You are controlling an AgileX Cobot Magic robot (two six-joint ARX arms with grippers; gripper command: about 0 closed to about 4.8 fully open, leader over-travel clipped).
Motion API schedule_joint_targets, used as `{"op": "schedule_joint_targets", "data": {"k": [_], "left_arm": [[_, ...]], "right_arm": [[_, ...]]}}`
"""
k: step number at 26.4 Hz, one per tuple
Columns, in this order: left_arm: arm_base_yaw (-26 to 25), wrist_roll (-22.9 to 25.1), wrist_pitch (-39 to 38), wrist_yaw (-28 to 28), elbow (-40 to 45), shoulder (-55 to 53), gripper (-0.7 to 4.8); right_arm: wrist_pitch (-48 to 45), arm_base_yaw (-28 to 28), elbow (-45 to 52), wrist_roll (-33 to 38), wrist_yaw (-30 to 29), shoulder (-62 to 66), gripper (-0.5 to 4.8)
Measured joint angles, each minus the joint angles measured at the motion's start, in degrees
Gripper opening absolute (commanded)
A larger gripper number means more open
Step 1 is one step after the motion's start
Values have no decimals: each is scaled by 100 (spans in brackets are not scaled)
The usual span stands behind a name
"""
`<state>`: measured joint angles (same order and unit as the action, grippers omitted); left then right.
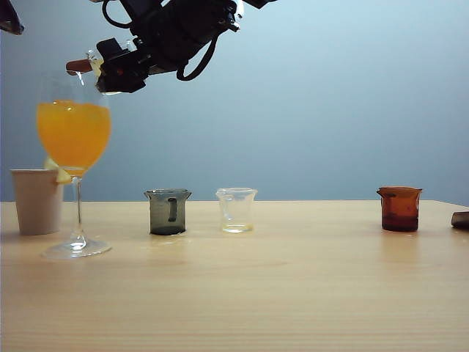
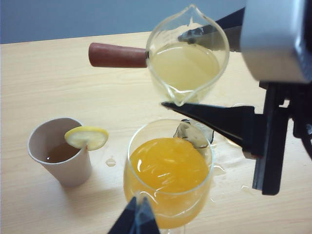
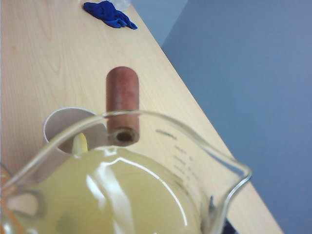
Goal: Pick up the third measuring cup from the left, pour the pineapple juice inside into the goblet, and finally put the measuring cup back in its original place.
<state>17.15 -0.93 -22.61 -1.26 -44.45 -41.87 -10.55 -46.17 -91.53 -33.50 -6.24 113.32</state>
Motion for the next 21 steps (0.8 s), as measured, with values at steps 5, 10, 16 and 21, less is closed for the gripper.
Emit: {"op": "schedule_joint_targets", "data": {"k": [5, 10, 16, 21], "left_arm": [[0, 0, 0, 0, 0, 0, -5], [0, 0, 0, 0, 0, 0, -5], [0, 2, 0, 0, 0, -2, -5], [0, 2, 0, 0, 0, -2, -5]], "right_arm": [[0, -15, 0, -520, 2, 0, 94], [0, -35, 0, -901, 11, 0, 94], [-44, -129, -4, -1567, 42, 0, 94], [-74, -127, -4, -1790, 293, 0, 94]]}}
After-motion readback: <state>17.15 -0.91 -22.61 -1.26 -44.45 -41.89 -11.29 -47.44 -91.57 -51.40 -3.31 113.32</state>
